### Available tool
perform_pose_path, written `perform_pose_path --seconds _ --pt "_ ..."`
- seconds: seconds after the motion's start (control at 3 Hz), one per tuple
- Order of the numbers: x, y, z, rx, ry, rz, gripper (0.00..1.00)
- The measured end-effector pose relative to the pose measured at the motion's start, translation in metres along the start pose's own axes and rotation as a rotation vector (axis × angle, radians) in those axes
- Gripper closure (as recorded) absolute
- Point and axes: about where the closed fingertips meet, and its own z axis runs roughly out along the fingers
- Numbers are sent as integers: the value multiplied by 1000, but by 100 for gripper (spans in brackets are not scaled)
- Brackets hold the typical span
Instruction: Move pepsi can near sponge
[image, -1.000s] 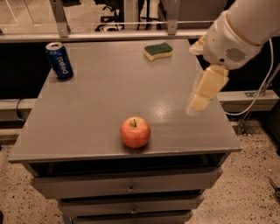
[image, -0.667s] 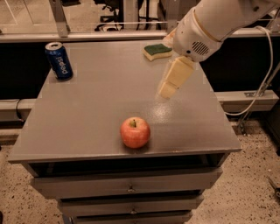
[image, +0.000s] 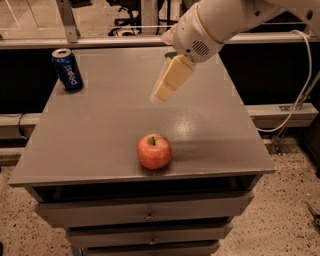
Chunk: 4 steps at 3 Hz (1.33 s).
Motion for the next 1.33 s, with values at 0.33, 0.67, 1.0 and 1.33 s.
perform_pose_path --seconds 0.33,0.67,1.0,1.33 --pt "-3 -2 -1 1 -25 7 0" --pt "-27 -14 49 -38 -136 13 0" --pt "-52 -38 110 -53 -248 41 0" --pt "-81 -60 171 -50 -370 72 0"
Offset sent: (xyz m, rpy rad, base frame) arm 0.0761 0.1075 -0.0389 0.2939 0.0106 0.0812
